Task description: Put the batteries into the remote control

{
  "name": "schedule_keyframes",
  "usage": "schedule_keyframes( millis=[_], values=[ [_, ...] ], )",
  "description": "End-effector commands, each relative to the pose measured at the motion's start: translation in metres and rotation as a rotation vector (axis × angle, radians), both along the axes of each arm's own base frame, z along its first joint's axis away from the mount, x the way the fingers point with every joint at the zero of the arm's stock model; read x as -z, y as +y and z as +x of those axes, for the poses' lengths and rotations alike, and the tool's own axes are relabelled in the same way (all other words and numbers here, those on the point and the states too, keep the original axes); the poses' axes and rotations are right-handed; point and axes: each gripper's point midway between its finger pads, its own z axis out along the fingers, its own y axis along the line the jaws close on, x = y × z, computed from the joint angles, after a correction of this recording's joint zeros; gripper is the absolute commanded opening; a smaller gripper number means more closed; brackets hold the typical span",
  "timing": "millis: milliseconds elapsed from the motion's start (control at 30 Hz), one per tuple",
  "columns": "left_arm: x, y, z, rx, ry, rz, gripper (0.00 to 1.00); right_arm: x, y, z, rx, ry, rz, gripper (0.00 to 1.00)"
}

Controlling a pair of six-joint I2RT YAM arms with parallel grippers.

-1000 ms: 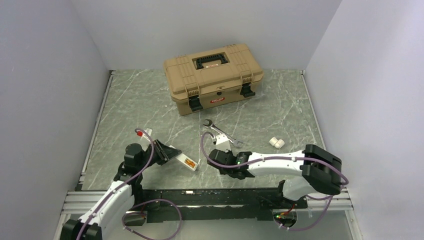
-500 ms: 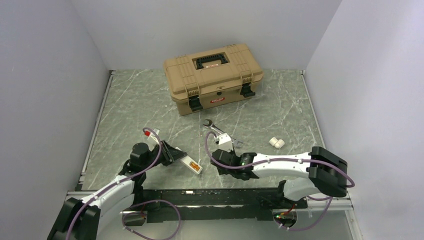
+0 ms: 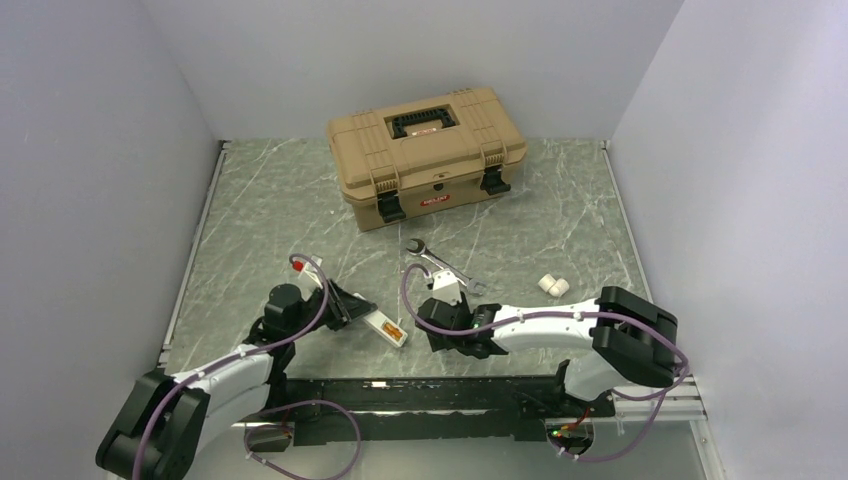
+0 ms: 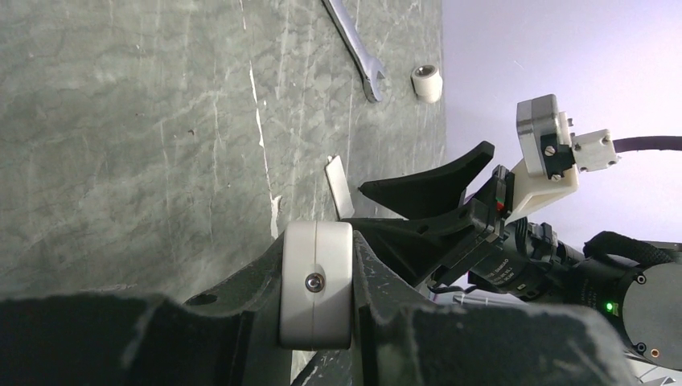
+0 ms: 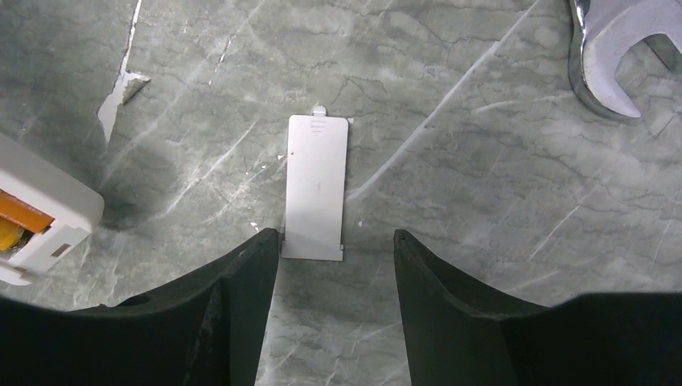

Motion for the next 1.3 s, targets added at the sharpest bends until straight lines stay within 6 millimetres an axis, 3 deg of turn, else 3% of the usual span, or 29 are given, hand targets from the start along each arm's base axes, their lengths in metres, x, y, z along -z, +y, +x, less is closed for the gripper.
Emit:
schedule_keyframes(
  millis=[0, 433, 733, 1000, 1133, 1267],
  values=[
    [-0.006, -0.002, -0.001, 0.006, -0.056, -0.032, 0.01, -0.007, 0.015, 0.005, 0.011, -0.002, 0.043, 0.57],
    [-0.004, 0.001, -0.003, -0.007, -0.052, -0.018, 0.01, 0.003, 0.012, 0.0, 0.009, 0.034, 0.003, 0.3],
    [-0.004, -0.001, -0.002, 0.002, -0.047, -0.028, 0.01, -0.007, 0.002, 0.002, 0.035, 0.0, 0.019, 0.24],
    [-0.003, -0.006, -0.001, 0.016, -0.038, -0.038, 0.01, -0.036, 0.001, 0.007, 0.025, -0.054, 0.065, 0.24],
    [-0.005, -0.01, -0.002, 0.029, -0.04, -0.047, 0.0, -0.04, 0.0, 0.007, 0.02, -0.058, 0.073, 0.26],
    [-0.003, -0.011, -0.002, 0.03, -0.035, -0.047, 0.0, -0.032, 0.0, 0.005, 0.034, -0.04, 0.071, 0.49]
  ],
)
